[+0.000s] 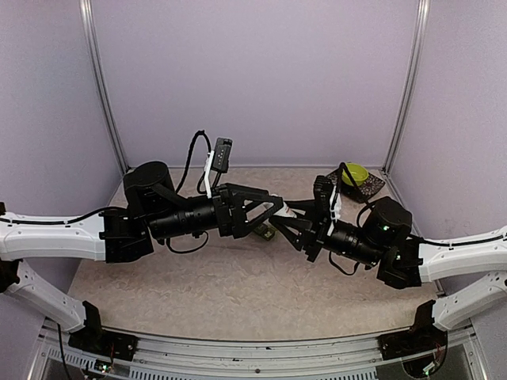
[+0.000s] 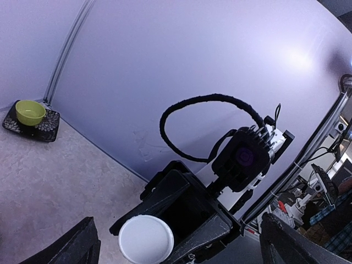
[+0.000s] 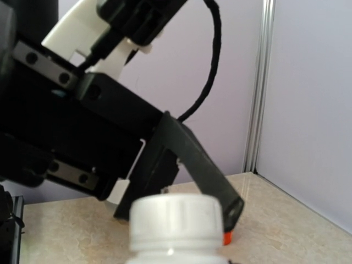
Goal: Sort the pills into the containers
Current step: Screw the lid of the pill bottle onto the pill bottle.
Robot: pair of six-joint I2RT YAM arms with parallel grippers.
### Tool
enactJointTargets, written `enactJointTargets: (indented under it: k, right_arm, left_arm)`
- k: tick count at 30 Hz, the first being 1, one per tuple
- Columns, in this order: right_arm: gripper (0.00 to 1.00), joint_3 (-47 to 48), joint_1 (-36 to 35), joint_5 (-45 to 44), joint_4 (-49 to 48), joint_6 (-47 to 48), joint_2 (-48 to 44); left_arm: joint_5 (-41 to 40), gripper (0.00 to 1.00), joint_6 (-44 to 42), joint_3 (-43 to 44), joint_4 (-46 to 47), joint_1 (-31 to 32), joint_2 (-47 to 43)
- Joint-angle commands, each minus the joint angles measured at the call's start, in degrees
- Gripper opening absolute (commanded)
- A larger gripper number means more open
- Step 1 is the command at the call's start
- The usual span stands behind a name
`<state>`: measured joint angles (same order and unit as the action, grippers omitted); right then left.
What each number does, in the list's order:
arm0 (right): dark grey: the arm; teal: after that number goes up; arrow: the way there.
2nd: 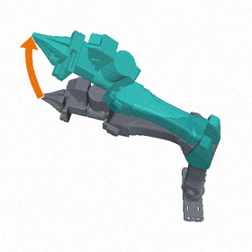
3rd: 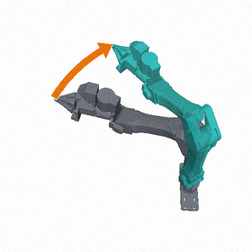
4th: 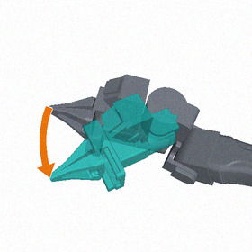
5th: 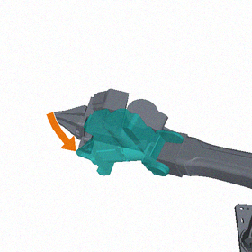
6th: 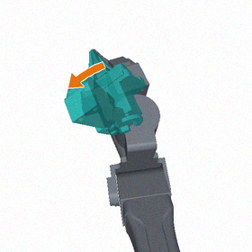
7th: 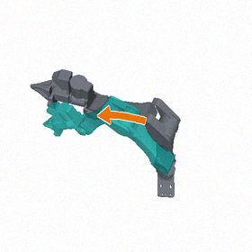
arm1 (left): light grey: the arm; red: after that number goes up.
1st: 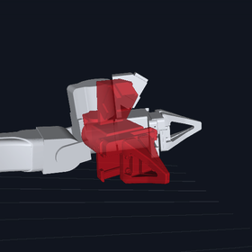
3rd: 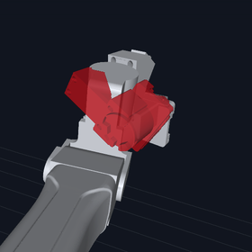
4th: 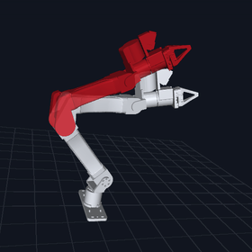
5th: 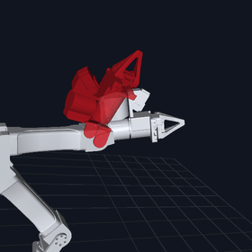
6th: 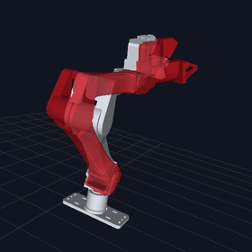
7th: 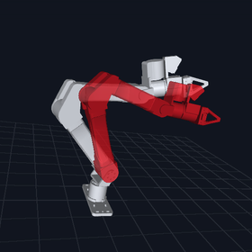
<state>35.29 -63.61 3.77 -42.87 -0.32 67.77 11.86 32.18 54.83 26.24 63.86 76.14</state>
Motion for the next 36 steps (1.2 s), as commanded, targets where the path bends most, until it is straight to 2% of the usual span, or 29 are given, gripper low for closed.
enactJointTargets:
  k: [1,27,36]
  right_arm:
    - [0.08,0.7,-0.1,-0.7,-0.3,-0.1,1.0]
    - [0.08,0.7,-0.1,-1.2,-0.1,-0.1,0.6]
    - [0.08,1.6,-0.1,0.1,-0.5,-1.2,4.0]
  left_arm:
    - [1.6,0.99,0.2,0.5,2.3,0.4,0.4]
    - [1.8,0.99,-0.1,0.1,1.7,0.7,0.4]
    - [4.0,0.99,-0.2,1.2,2.9,1.2,1.4]
